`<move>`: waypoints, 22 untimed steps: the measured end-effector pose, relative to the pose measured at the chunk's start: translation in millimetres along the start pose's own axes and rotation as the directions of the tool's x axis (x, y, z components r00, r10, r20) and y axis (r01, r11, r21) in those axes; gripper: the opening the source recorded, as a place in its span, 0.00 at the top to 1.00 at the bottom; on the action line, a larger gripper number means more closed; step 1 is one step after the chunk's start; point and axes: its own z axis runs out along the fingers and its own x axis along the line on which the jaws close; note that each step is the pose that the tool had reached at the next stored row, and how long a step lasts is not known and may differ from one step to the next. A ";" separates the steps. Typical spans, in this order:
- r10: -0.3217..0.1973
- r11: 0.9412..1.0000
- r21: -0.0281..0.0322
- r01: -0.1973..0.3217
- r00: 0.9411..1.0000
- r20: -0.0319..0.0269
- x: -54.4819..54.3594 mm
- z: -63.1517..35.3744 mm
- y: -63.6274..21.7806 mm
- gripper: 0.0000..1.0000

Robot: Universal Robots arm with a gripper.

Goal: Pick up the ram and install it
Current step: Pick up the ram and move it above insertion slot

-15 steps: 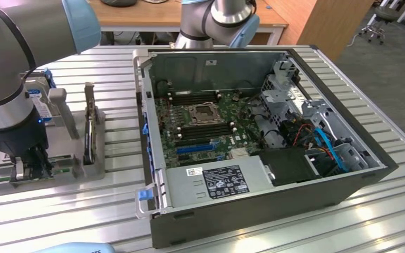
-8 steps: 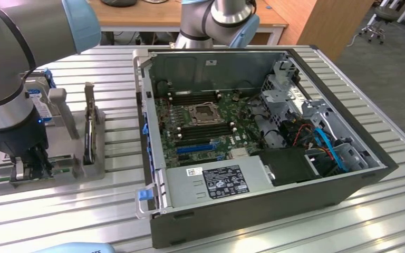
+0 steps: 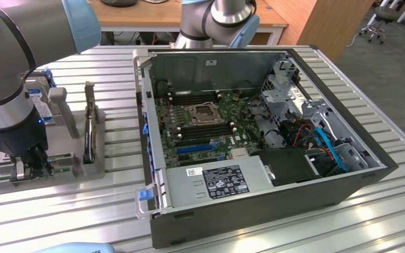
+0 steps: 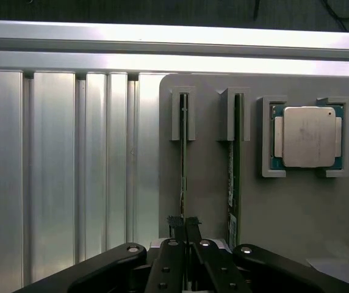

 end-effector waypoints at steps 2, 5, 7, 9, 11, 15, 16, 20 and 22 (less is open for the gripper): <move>0.000 1.000 0.000 0.000 1.000 0.000 0.0 0.0 0.0 0.88; 0.000 1.000 0.000 0.000 1.000 0.000 0.0 0.0 0.0 0.88; 0.000 1.000 0.000 0.000 1.000 0.000 0.0 0.0 0.0 0.88; 0.000 1.000 0.000 0.000 1.000 0.000 0.0 -0.1 0.0 0.88; 0.000 1.000 0.000 0.000 1.000 0.000 0.0 -0.4 0.0 0.88; 0.000 1.000 0.000 0.000 1.000 0.000 0.1 -0.5 0.1 0.88; 0.000 1.000 0.000 0.000 1.000 0.000 0.1 -0.4 0.1 0.88; 0.000 1.000 0.000 0.000 1.000 0.000 0.2 -0.4 0.0 0.88; 0.000 1.000 0.000 0.000 1.000 0.000 0.2 -0.9 0.1 0.88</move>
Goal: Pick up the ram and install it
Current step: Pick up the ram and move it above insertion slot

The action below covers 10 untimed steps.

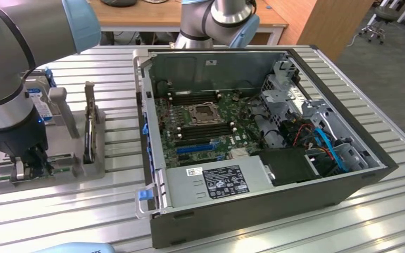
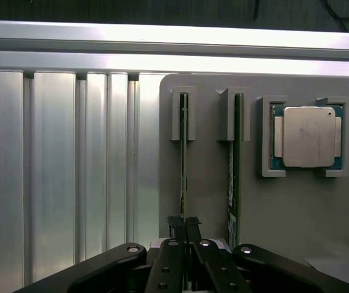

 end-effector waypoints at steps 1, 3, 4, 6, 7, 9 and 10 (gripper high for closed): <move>0.000 1.000 0.000 0.000 1.000 0.000 0.0 -0.9 0.1 0.88; 0.000 1.000 -0.001 0.000 1.000 0.000 -0.1 -2.8 0.0 0.88; 0.000 1.000 -0.001 0.000 1.000 0.000 -0.1 -3.4 0.0 0.88; 0.000 1.000 -0.001 0.000 1.000 0.000 -0.1 -4.0 0.0 0.88; 0.000 1.000 -0.001 0.000 1.000 0.000 -0.1 -4.1 0.0 0.88; -0.002 1.000 -0.001 0.002 1.000 0.000 -0.1 -4.5 0.0 0.88; -0.003 1.000 -0.001 0.003 1.000 0.000 -0.1 -4.6 0.0 0.88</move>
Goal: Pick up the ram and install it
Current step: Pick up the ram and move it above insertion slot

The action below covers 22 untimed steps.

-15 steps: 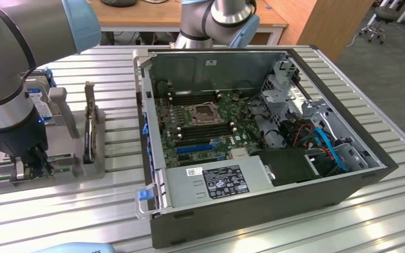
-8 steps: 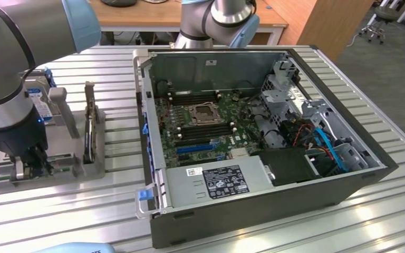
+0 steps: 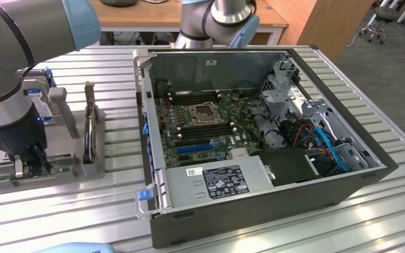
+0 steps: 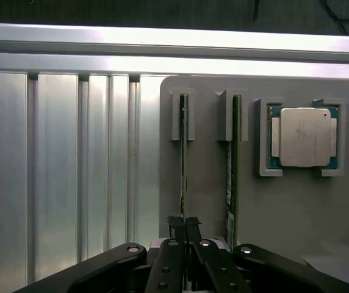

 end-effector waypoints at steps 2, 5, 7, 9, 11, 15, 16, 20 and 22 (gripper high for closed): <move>-0.002 1.000 0.000 0.002 1.000 0.000 0.0 0.0 0.0 0.88; -0.008 1.000 0.000 0.008 1.000 0.000 0.0 -0.1 0.0 0.88; -0.014 1.000 0.000 0.014 1.000 -0.001 0.1 -0.1 0.0 0.88; -0.016 1.000 -0.001 0.016 1.000 -0.001 0.0 -0.6 0.0 0.88; -0.017 1.000 -0.001 0.017 1.000 -0.001 0.0 -3.0 0.1 0.88; -0.017 1.000 0.000 0.017 1.000 -0.001 -0.2 -9.4 0.2 0.88; -0.017 1.000 0.000 0.017 1.000 -0.001 -0.3 -11.3 0.2 0.88; -0.017 1.000 0.000 0.017 1.000 -0.001 -0.4 -20.4 0.4 0.88; -0.017 1.000 -0.001 0.017 1.000 -0.001 -0.6 -25.6 0.5 0.88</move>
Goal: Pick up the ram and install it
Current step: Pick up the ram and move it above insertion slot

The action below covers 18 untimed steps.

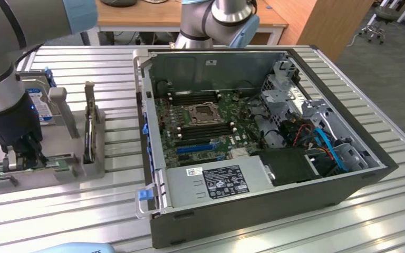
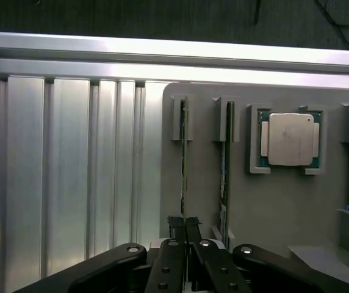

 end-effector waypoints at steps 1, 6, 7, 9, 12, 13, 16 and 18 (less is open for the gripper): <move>0.000 1.000 0.000 0.000 1.000 0.000 -0.1 -2.7 0.0 0.88; 0.000 1.000 0.000 0.000 1.000 0.000 -0.4 -17.2 0.1 0.88; 0.000 1.000 0.000 0.000 1.000 0.000 -0.5 -20.3 0.2 0.88; 0.000 1.000 0.000 0.000 1.000 0.000 -0.5 -25.0 0.3 0.88; 0.000 1.000 0.000 0.000 1.000 0.000 -0.7 -31.4 0.5 0.88; 0.001 1.000 0.000 -0.001 1.000 0.000 -0.7 -33.5 0.5 0.88; 0.002 1.000 0.000 -0.002 1.000 0.000 -0.8 -39.7 0.7 0.88; 0.003 1.000 0.000 -0.003 1.000 0.000 -1.0 -43.9 0.7 0.88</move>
